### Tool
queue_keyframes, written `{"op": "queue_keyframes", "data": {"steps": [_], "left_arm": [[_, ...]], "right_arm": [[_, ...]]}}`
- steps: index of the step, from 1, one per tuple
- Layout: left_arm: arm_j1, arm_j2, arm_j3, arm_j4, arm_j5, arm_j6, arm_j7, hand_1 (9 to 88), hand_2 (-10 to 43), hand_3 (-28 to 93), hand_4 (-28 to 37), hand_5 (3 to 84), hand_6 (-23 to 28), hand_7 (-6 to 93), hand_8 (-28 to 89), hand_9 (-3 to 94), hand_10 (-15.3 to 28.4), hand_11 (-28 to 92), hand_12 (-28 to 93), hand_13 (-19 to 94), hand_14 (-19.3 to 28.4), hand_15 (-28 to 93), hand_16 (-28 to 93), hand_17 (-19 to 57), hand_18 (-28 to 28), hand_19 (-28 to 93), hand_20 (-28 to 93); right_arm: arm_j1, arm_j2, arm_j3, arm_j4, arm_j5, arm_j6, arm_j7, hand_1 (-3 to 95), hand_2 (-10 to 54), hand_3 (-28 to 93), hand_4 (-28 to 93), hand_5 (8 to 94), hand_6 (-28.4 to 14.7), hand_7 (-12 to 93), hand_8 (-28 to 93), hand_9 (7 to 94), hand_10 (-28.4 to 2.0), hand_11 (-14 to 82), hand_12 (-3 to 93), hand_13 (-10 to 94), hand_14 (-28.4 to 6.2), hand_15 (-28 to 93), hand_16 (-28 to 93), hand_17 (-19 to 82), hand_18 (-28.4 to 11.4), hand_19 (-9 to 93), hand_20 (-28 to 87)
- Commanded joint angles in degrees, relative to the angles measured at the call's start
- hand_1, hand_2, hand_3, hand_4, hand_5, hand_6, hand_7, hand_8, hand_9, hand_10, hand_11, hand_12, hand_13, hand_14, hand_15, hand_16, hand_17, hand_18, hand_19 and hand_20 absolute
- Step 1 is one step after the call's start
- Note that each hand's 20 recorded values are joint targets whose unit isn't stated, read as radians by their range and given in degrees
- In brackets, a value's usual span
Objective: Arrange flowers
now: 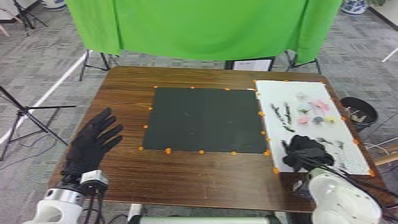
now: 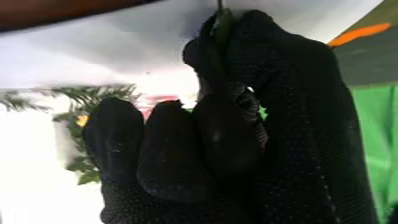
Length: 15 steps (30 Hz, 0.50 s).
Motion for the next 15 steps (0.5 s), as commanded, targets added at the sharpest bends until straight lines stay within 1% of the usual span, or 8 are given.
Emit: {"op": "queue_keyframes", "data": {"steps": [1, 2, 3, 4, 7, 10, 12, 15], "left_arm": [[0.52, -0.33, -0.08, -0.18, 0.39, 0.41, -0.29, 25.4, -7.9, 68, -28.1, 25.3, 3.2, 20.4, -11, 19.7, 10.7, 19, 20, 17, 15.1, 26, 3, -11.1, 24.0, 39, 9], [0.30, -0.26, 0.06, -0.07, 0.41, 0.40, -0.26, 25.4, -7.9, 68, -28.1, 25.3, 3.3, 20.4, -11, 19.7, 10.7, 19, 20, 17, 15.1, 26, 3, -11.1, 24.0, 39, 9], [0.56, -0.36, -0.07, -0.24, 0.41, 0.51, -0.30, 25.4, -7.9, 68, -28.1, 25.3, 3.3, 20.4, -11, 19.7, 10.6, 19, 20, 17, 15.1, 26, 3, -11.1, 24.0, 39, 9], [0.35, -0.29, 0.00, -0.13, 0.43, 0.48, -0.16, 25.3, -7.8, 68, -28.1, 25.3, 3.3, 20.4, -10, 19.7, 10.7, 19, 20, 17, 15.1, 26, 3, -11.1, 24.0, 39, 9], [0.49, -0.24, -0.17, -0.23, 0.45, 0.53, -0.27, 25.3, -7.8, 68, -28.1, 25.3, 3.3, 20.3, -10, 19.7, 10.7, 19, 20, 17, 15.1, 26, 3, -11.1, 24.0, 39, 9], [0.48, -0.19, -0.21, -0.28, 0.45, 0.65, -0.31, 25.3, -7.7, 68, -28.1, 25.3, 3.3, 20.3, -10, 19.7, 10.6, 19, 20, 17, 15.1, 26, 3, -11.1, 24.0, 39, 9], [0.35, -0.18, -0.18, -0.23, 0.46, 0.56, -0.41, 25.3, -7.7, 67, -28.0, 25.3, 3.3, 20.3, -10, 19.7, 10.6, 19, 20, 17, 15.1, 26, 3, -11.1, 24.0, 39, 9], [0.32, -0.19, -0.08, -0.23, 0.46, 0.74, -0.31, 25.2, -7.8, 68, -28.1, 25.3, 3.3, 20.3, -10, 19.7, 10.6, 19, 20, 17, 15.1, 26, 3, -11.1, 24.0, 39, 9]], "right_arm": [[-0.68, -0.33, 0.04, 0.76, 12.78, 6.37, -1.74, 72.6, -6.9, -28, 93, 66.5, -2.6, 62, 32, 83.4, -5.6, 74.5, 60.1, 81, -6.8, 87, 38, 48, -21.8, 93, 72], [-0.44, -0.07, 0.32, 0.34, 12.77, 7.71, -2.15, 72.4, -6.9, -28, 93, 66.7, -2.8, 62, 33, 83.6, -5.7, 74.8, 60.3, 81, -6.8, 87, 38, 48, -21.8, 93, 72], [-0.02, 0.02, 0.72, 0.04, 12.92, 8.33, -2.78, 72.4, -6.8, -28, 93, 66.8, -2.9, 62, 33, 83.6, -5.7, 75.2, 60.3, 81, -6.8, 87, 38, 48, -21.8, 93, 73], [0.24, 0.23, 1.02, -0.43, 13.30, 9.61, -3.06, 72.4, -6.8, -28, 93, 66.9, -3.0, 62, 33, 83.7, -5.7, 75.3, 60.3, 81, -6.8, 87, 38, 48, -21.8, 93, 73], [1.15, 0.31, 1.82, -1.62, 15.60, 12.16, -3.35, 72.5, -6.8, -28, 93, 67.0, -3.1, 62, 33, 83.9, -5.6, 75.7, 60.2, 81, -6.7, 87, 38, 49, -21.9, 93, 73], [2.70, 0.44, 1.62, -2.27, 17.53, 13.69, -3.29, 72.6, -6.9, -28, 93, 67.2, -3.2, 62, 33, 84.0, -5.6, 75.8, 60.1, 81, -6.7, 87, 38, 49, -21.8, 93, 73], [3.68, 0.51, 0.93, -2.68, 16.23, 14.34, -1.52, 72.6, -7.0, -28, 93, 67.3, -3.3, 62, 33, 84.2, -5.6, 75.8, 60.0, 81, -6.8, 87, 38, 49, -21.9, 93, 74], [4.32, 0.62, 1.04, -2.45, 16.91, 14.88, -2.59, 72.8, -7.1, -28, 93, 67.6, -3.3, 62, 33, 84.3, -5.6, 75.8, 60.1, 81, -6.8, 87, 38, 49, -22.0, 93, 74]]}}
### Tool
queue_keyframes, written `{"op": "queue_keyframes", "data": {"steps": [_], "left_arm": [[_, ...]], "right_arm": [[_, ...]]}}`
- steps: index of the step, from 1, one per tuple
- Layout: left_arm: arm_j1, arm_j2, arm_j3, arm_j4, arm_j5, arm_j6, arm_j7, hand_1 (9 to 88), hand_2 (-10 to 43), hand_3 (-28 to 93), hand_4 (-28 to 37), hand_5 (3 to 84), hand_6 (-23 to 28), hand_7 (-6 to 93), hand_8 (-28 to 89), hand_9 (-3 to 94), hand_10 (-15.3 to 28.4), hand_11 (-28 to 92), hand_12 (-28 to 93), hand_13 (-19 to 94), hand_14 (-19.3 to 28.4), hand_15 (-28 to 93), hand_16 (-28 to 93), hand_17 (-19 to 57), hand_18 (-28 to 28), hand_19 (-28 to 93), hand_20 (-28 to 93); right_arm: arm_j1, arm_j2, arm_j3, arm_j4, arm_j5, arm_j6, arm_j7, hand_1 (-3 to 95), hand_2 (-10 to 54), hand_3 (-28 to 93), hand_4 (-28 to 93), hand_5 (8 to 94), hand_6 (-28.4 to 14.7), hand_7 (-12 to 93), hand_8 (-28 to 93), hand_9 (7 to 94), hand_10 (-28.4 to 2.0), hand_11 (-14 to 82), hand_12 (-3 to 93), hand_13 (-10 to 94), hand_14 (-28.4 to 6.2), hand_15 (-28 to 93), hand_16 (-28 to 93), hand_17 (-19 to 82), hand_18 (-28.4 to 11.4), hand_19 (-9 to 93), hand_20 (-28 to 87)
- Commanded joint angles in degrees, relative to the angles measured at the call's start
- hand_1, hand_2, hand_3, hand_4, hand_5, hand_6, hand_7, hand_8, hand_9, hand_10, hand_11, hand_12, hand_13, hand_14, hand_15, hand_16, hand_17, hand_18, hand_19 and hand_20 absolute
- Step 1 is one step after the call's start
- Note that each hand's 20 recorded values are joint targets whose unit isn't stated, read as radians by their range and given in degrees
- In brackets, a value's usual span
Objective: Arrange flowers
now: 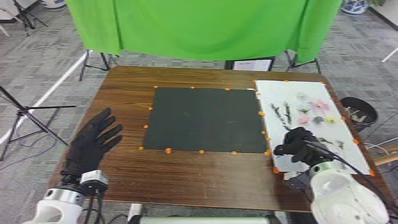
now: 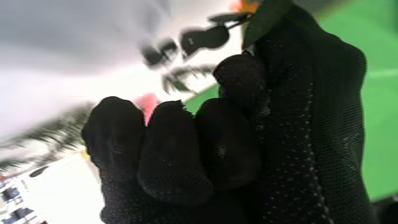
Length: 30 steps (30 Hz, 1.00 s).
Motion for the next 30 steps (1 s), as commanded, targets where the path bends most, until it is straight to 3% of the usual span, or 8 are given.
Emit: {"op": "queue_keyframes", "data": {"steps": [1, 10, 14, 16, 17, 19, 21, 30], "left_arm": [[0.54, -0.20, -0.17, -0.34, 0.32, 0.66, -0.36, 25.2, -7.8, 68, -28.1, 25.3, 3.3, 20.3, -10, 19.7, 10.6, 19, 20, 17, 15.1, 26, 3, -11.1, 24.0, 39, 9], [0.41, -0.04, -0.20, -0.29, 0.41, 0.68, -0.21, 25.3, -7.7, 68, -28.0, 25.2, 3.2, 20.4, -10, 19.6, 10.6, 19, 20, 17, 15.0, 26, 3, -11.1, 24.0, 39, 9], [0.28, -0.09, -0.05, -0.24, 0.45, 0.46, -0.42, 25.3, -7.6, 67, -28.1, 25.3, 3.2, 20.4, -10, 19.6, 10.6, 19, 20, 17, 15.0, 26, 3, -11.1, 24.0, 39, 9], [0.36, -0.19, 0.00, -0.17, 0.46, 0.44, -0.41, 25.3, -7.7, 67, -28.1, 25.2, 3.3, 20.4, -10, 19.6, 10.6, 19, 20, 17, 15.0, 26, 3, -11.1, 24.0, 39, 9], [0.37, -0.27, -0.08, -0.12, 0.39, 0.56, -0.58, 25.3, -7.7, 67, -28.1, 25.2, 3.3, 20.4, -10, 19.6, 10.6, 19, 20, 17, 15.0, 26, 3, -11.1, 23.9, 39, 9], [0.63, -0.38, -0.36, -0.26, 0.50, 0.53, -0.72, 25.2, -7.7, 68, -28.1, 25.3, 3.3, 20.3, -10, 19.7, 10.6, 19, 20, 17, 15.1, 26, 3, -11.1, 23.9, 39, 9], [0.74, -0.34, -0.50, -0.33, 0.55, 0.49, -0.76, 25.2, -7.8, 68, -28.0, 25.3, 3.2, 20.4, -10, 19.7, 10.6, 19, 20, 17, 15.1, 26, 3, -11.1, 23.9, 39, 9], [0.49, -0.16, -0.36, -0.20, 0.52, 0.15, -0.72, 25.2, -7.8, 68, -28.1, 25.3, 3.2, 20.4, -10, 19.7, 10.6, 19, 20, 17, 15.2, 26, 3, -11.1, 24.0, 39, 9]], "right_arm": [[3.54, 0.51, -0.10, -1.56, 0.82, 1.65, 0.21, 72.8, -7.2, -28, 93, 67.8, -3.5, 62, 33, 84.3, -5.5, 75.8, 60.1, 81, -6.8, 87, 38, 49, -22.0, 93, 74], [9.29, 0.70, -4.03, -0.61, 0.11, 1.71, -0.68, 73.2, -7.6, -28, 93, 68.2, -3.8, 61, 34, 84.5, -5.7, 75.5, 60.1, 82, -6.8, 87, 38, 49, -21.9, 93, 74], [10.88, -0.39, -4.62, -1.56, -7.05, -8.53, 6.17, 73.3, -6.3, -28, 91, 67.8, -2.2, 60, 31, 84.4, -5.5, 74.3, 60.0, 82, -6.5, 87, 38, 49, -21.8, 93, 73], [10.26, -0.70, -4.58, -2.32, -12.24, -14.83, 8.89, 71.6, -6.1, -28, 72, 68.9, 0.0, 58, 24, 84.9, -5.6, 71.6, 60.3, 82, -6.4, 86, 39, 49, -21.8, 93, 73], [10.07, -0.95, -4.88, -2.38, -14.08, -16.48, 9.79, 56.9, -7.5, 2, 45, 70.7, -0.3, 53, 20, 85.2, -5.9, 70.5, 61.0, 82, -7.2, 85, 41, 50, -21.5, 93, 73], [9.74, -1.34, -4.91, -2.84, -15.87, -22.20, 11.92, 26.5, -9.3, 71, -20, 74.3, -0.8, 49, -7, 85.2, -5.9, 69.6, 61.3, 82, -6.8, 85, 40, 50, -22.2, 93, 73], [8.95, -1.54, -4.85, -3.13, -15.61, -23.92, 12.72, 19.0, -9.5, 74, -28, 76.2, -1.0, 43, -11, 85.2, -6.1, 68.9, 61.8, 82, -7.0, 85, 40, 50, -22.5, 93, 73], [7.29, -2.08, -7.06, -3.97, -15.40, -28.45, 12.75, 16.2, -9.5, 66, -28, 76.8, -1.8, 38, -9, 84.5, -6.8, 67.0, 62.3, 81, -7.6, 84, 40, 50, -23.0, 93, 73]]}}
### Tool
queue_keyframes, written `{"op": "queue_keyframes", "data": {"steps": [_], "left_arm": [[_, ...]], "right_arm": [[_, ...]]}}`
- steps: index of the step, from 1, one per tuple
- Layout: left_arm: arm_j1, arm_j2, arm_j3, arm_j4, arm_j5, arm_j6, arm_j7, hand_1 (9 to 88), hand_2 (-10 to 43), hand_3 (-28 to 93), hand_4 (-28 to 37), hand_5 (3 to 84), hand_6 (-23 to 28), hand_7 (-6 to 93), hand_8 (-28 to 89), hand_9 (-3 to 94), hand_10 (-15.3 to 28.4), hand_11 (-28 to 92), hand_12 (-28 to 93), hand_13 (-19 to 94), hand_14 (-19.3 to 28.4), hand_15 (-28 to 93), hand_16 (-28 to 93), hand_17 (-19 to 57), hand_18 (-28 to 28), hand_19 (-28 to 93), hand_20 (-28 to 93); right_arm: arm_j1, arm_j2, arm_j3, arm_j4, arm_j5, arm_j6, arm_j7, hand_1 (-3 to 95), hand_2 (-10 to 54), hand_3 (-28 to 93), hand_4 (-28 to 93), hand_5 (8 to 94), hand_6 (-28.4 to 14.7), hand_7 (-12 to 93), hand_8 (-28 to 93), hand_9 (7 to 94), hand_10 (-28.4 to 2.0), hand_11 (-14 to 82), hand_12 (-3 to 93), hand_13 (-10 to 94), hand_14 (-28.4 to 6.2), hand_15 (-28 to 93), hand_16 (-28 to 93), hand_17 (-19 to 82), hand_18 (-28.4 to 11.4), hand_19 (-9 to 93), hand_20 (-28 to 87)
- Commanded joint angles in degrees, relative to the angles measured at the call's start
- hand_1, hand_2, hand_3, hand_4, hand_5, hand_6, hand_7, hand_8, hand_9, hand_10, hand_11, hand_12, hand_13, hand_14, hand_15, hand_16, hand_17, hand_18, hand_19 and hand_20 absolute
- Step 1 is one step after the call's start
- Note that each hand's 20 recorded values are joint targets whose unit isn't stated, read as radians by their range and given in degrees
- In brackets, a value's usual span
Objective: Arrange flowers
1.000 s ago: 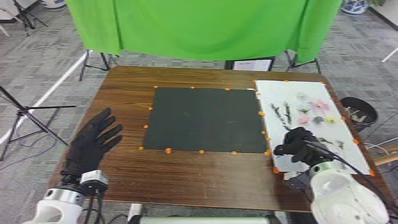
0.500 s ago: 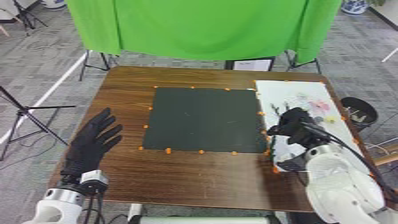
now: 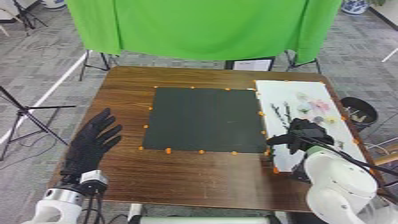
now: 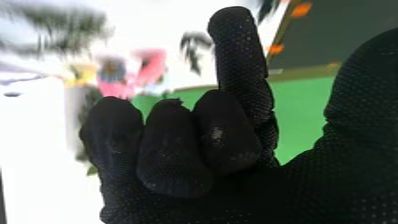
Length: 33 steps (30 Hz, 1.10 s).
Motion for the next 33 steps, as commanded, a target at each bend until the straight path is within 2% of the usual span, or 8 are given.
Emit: {"op": "queue_keyframes", "data": {"steps": [1, 7, 11, 20, 24, 27, 30, 33], "left_arm": [[0.33, -0.13, -0.13, -0.09, 0.24, -0.18, -0.55, 25.2, -7.8, 68, -28.1, 25.3, 3.2, 20.4, -10, 19.7, 10.6, 19, 20, 17, 15.1, 26, 3, -11.1, 24.0, 39, 9], [-0.06, 0.27, 0.18, 0.13, 0.30, -0.35, -0.51, 25.2, -7.8, 68, -28.1, 25.3, 3.3, 20.4, -10, 19.7, 10.7, 19, 20, 17, 15.1, 26, 3, -11.2, 24.0, 39, 9], [-0.46, 0.37, 0.39, 0.41, 0.19, -0.47, -0.79, 25.3, -7.8, 68, -28.2, 25.3, 3.3, 20.3, -10, 19.7, 10.7, 19, 20, 17, 15.2, 26, 3, -11.2, 24.0, 39, 9], [-0.70, 0.53, 0.53, 0.40, 0.15, -0.60, -1.25, 25.3, -7.7, 68, -28.2, 25.3, 3.2, 20.4, -10, 19.7, 10.6, 19, 20, 17, 15.1, 26, 3, -11.2, 24.0, 39, 9], [-0.66, 0.47, 0.64, 0.34, 0.08, -0.91, -1.21, 25.3, -7.5, 67, -28.2, 25.3, 3.2, 20.4, -10, 19.7, 10.7, 19, 20, 17, 15.1, 26, 3, -11.2, 24.0, 39, 9], [-0.71, 0.45, 0.61, 0.36, 0.15, -0.66, -1.19, 25.2, -7.3, 67, -28.1, 25.3, 3.3, 20.4, -10, 19.7, 10.7, 19, 20, 17, 15.2, 26, 3, -11.2, 24.0, 39, 9], [-0.56, 0.42, 0.55, 0.32, 0.05, -0.57, -1.26, 25.2, -7.2, 67, -28.1, 25.3, 3.2, 20.3, -10, 19.7, 10.7, 19, 20, 17, 15.1, 26, 3, -11.2, 24.0, 39, 9], [-0.37, 0.32, 0.51, 0.21, -0.06, -0.40, -1.19, 25.2, -7.2, 67, -28.1, 25.4, 3.3, 20.2, -10, 19.7, 10.7, 19, 20, 17, 15.1, 26, 3, -11.2, 24.1, 39, 9]], "right_arm": [[-1.93, -0.74, -2.70, -0.75, 0.39, -2.91, -0.29, 15.9, -9.5, 66, -28, 76.9, -1.9, 38, -9, 84.5, -6.9, 66.8, 62.3, 81, -7.6, 84, 40, 49, -23.0, 93, 73], [-1.82, -0.44, -5.20, 1.51, -2.13, -3.60, -0.65, 16.0, -9.5, 69, -28, 76.9, -1.8, 38, -8, 84.2, -7.0, 66.7, 61.7, 81, -7.8, 84, 40, 49, -23.1, 93, 73], [-1.36, 0.02, -7.94, 4.56, -5.99, 1.37, -2.32, 21.2, -9.5, 72, -28, 76.5, -1.1, 39, -9, 84.5, -6.8, 67.0, 61.1, 81, -7.5, 84, 40, 49, -22.9, 93, 72], [1.66, -0.28, -11.17, 8.08, -7.74, 0.68, -1.32, 22.3, -9.5, 75, -28, 77.1, -0.6, 40, -10, 85.4, -6.3, 67.1, 61.1, 82, -7.1, 84, 40, 50, -22.9, 93, 72], [2.35, -0.64, -12.47, 9.25, -8.50, 1.09, -1.72, 27.9, -9.5, 78, -28, 77.2, -0.1, 40, -10, 85.6, -6.1, 67.3, 60.7, 82, -6.8, 84, 40, 50, -22.7, 93, 72], [2.05, -0.64, -12.37, 9.23, -8.53, 1.48, -2.95, 38.2, -9.5, 75, -28, 77.6, 0.7, 39, 14, 86.3, -5.7, 67.8, 59.5, 83, -6.4, 83, 40, 51, -22.5, 93, 72], [1.39, -0.67, -11.39, 8.63, -7.11, -0.35, -3.88, 46.0, -9.5, 77, -28, 78.8, 1.2, 40, 17, 87.2, -5.6, 67.7, 59.1, 83, -6.2, 83, 40, 51, -22.3, 93, 72], [0.37, -0.61, -9.87, 7.79, -3.81, 0.72, -4.89, 45.6, -9.5, 83, -27, 77.6, -0.3, 43, 20, 87.2, -5.4, 67.8, 59.0, 83, -6.3, 83, 40, 51, -22.1, 93, 72]]}}
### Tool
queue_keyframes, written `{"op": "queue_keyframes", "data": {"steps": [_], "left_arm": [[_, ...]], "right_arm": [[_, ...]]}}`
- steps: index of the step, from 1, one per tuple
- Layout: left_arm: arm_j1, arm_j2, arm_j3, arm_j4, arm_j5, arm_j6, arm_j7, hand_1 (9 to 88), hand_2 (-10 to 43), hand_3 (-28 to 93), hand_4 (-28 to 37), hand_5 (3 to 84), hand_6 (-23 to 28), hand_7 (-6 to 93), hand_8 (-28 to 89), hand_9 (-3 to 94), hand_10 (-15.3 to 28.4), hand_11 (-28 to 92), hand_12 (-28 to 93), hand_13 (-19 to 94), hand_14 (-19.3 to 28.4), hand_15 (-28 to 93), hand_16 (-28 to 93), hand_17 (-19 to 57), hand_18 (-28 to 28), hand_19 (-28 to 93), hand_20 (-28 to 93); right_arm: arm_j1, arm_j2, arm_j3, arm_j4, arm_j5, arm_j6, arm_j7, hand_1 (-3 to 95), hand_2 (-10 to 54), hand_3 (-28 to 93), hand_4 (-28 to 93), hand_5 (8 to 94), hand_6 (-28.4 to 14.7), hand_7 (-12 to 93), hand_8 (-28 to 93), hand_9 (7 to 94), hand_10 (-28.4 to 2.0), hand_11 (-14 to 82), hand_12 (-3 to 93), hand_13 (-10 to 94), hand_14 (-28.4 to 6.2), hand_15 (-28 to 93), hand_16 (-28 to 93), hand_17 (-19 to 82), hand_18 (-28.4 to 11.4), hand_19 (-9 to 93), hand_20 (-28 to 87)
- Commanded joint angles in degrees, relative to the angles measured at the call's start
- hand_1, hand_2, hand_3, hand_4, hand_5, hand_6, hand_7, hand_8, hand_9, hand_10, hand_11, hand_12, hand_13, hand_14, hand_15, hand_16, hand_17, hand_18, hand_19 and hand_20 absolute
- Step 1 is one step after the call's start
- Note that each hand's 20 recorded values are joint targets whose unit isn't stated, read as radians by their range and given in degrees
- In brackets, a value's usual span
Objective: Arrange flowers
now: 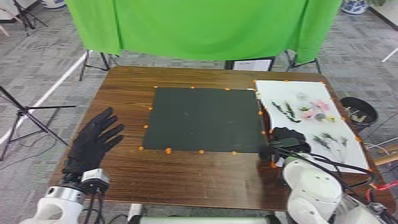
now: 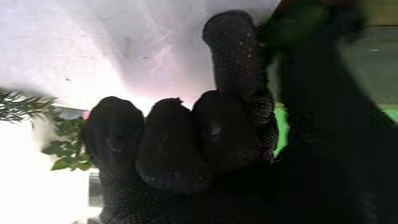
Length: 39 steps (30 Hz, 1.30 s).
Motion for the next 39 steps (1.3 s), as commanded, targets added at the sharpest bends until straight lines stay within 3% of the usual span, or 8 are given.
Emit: {"op": "queue_keyframes", "data": {"steps": [1, 6, 13, 21, 26, 30, 34, 39], "left_arm": [[0.62, -0.14, -0.03, -0.08, 0.00, -0.16, -0.34, 25.2, -7.2, 67, -28.1, 25.3, 3.3, 20.2, -10, 19.7, 10.7, 19, 20, 17, 15.1, 26, 3, -11.2, 24.1, 39, 9], [1.06, -0.33, -0.28, -0.26, 0.10, -0.02, -0.17, 25.3, -6.8, 67, -28.1, 25.4, 3.3, 20.2, -10, 19.8, 10.8, 19, 20, 17, 15.2, 26, 3, -11.1, 24.1, 39, 9], [1.34, -0.31, -0.53, -0.41, 0.06, 0.40, 0.10, 25.3, -6.7, 67, -28.0, 25.4, 3.3, 20.3, -10, 19.8, 10.8, 19, 20, 17, 15.2, 26, 3, -11.2, 24.1, 39, 9], [2.70, 1.43, -2.50, -1.39, 0.00, 1.09, 0.46, 25.3, -6.7, 67, -28.1, 25.3, 3.3, 20.4, -10, 19.8, 10.8, 19, 20, 17, 15.2, 26, 3, -11.2, 24.1, 39, 9], [5.72, 3.45, -5.92, -2.88, -0.53, 1.26, 0.32, 25.1, -6.9, 67, -27.9, 25.3, 3.2, 20.4, -10, 19.8, 10.8, 19, 20, 17, 15.2, 26, 3, -11.1, 23.9, 39, 9], [9.44, 5.48, -10.83, -4.10, -0.94, 0.43, 0.04, 25.1, -7.2, 68, -28.0, 25.3, 3.3, 20.3, -10, 19.7, 10.8, 19, 20, 16, 15.2, 26, 3, -11.1, 23.9, 39, 9], [13.18, 7.14, -15.81, -5.39, -2.17, 0.40, 0.41, 24.8, -7.6, 67, -28.1, 25.0, 3.2, 20.0, -10, 19.4, 10.6, 18, 20, 16, 15.1, 25, 3, -11.3, 24.0, 39, 9], [16.59, 7.52, -20.12, -6.68, -2.56, 0.91, 0.68, 24.7, -8.1, 68, -28.1, 24.9, 3.2, 19.9, -10, 19.2, 10.6, 18, 20, 16, 15.1, 25, 3, -11.3, 24.0, 38, 9]], "right_arm": [[-4.14, -0.29, 1.51, 0.84, 5.42, -1.71, -2.75, 44.7, -9.5, 84, -24, 76.4, -1.0, 45, 21, 87.1, -5.4, 67.8, 58.9, 83, -6.4, 83, 40, 51, -22.1, 93, 72], [-4.59, 0.15, 2.90, -1.12, 6.71, 1.97, -4.01, 40.5, -9.5, 86, -14, 75.4, -3.0, 52, 26, 87.8, -5.6, 69.3, 58.5, 84, -6.8, 84, 40, 51, -22.2, 93, 72], [-2.71, 0.40, 5.25, -3.98, 10.53, 5.54, -3.61, 37.4, -9.5, 89, -10, 76.4, -3.4, 53, 28, 89.1, -5.6, 70.5, 58.0, 85, -6.8, 85, 39, 53, -22.2, 93, 74], [5.87, 0.67, 2.34, -3.02, 11.79, 8.31, -4.99, 36.4, -9.5, 90, -9, 76.8, -3.4, 53, 29, 89.5, -5.4, 70.6, 58.1, 86, -6.7, 85, 39, 53, -22.2, 93, 74], [13.27, -0.89, -2.60, -0.63, 12.90, 7.99, -6.05, 36.1, -9.5, 91, -9, 76.9, -3.3, 53, 29, 89.7, -5.4, 70.6, 58.2, 86, -6.6, 85, 39, 54, -22.3, 93, 75], [19.54, -3.61, -7.96, 2.09, 12.25, 7.63, -6.97, 36.0, -9.5, 91, -9, 77.0, -3.3, 53, 29, 89.7, -5.4, 70.7, 58.2, 86, -6.6, 85, 39, 54, -22.2, 93, 75], [24.40, -6.62, -12.60, 4.77, 11.78, 8.04, -8.46, 35.8, -9.5, 91, -9, 77.1, -3.1, 53, 30, 89.8, -5.4, 70.6, 58.2, 86, -6.6, 85, 39, 54, -22.2, 93, 75], [28.76, -11.43, -17.31, 8.37, 10.46, 8.97, -10.30, 35.8, -9.5, 91, -9, 77.4, -3.0, 53, 30, 90.0, -5.3, 70.5, 58.2, 86, -6.5, 85, 39, 55, -22.1, 93, 75]]}}
